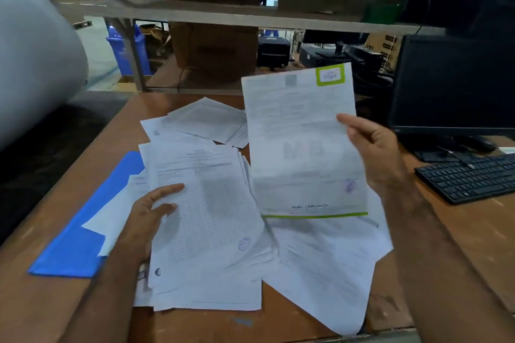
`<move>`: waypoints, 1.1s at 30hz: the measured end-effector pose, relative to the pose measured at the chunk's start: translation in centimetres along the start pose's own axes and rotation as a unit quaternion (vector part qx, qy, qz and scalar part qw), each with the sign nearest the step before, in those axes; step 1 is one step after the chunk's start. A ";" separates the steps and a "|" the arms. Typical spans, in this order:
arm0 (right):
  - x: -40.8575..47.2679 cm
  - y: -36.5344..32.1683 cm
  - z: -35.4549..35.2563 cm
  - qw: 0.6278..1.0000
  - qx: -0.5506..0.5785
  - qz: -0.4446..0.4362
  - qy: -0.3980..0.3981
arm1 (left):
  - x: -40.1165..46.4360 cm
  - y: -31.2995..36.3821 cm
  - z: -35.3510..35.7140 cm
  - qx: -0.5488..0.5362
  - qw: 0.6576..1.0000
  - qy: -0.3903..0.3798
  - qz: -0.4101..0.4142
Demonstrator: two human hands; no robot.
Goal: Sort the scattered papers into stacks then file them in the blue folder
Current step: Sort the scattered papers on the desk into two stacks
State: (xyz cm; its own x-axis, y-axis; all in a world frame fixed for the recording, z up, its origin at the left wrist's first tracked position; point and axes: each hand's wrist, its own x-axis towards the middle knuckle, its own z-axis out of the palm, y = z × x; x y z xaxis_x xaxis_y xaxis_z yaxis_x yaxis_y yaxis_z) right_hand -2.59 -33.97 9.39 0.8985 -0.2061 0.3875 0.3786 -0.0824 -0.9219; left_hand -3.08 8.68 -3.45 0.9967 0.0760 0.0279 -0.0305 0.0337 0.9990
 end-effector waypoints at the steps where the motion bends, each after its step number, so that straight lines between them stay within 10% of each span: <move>1: 0.3 -0.2 0.3 0.998 0.055 0.014 0.011 | -0.1 0.0 0.0 0.012 1.000 0.000 0.003; 13: -4.0 8.7 11.9 0.944 -0.260 0.029 -0.204 | -1.1 1.1 0.7 0.085 0.995 0.011 0.059; 24: -5.9 11.1 15.5 0.946 -0.255 -0.023 -0.199 | -1.1 0.6 0.2 0.081 0.994 -0.041 0.059; 33: -5.7 10.5 16.0 0.928 -0.316 -0.007 -0.197 | -1.5 5.2 -6.6 -0.006 0.993 0.107 0.043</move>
State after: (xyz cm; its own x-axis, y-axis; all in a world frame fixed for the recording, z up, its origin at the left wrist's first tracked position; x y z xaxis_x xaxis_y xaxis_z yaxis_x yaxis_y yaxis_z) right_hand -0.22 -18.09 -2.42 0.9532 0.1606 0.2562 0.2964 -0.6639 -0.6865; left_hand -5.25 15.27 1.46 0.9516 0.2894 0.1030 -0.1165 0.0297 0.9927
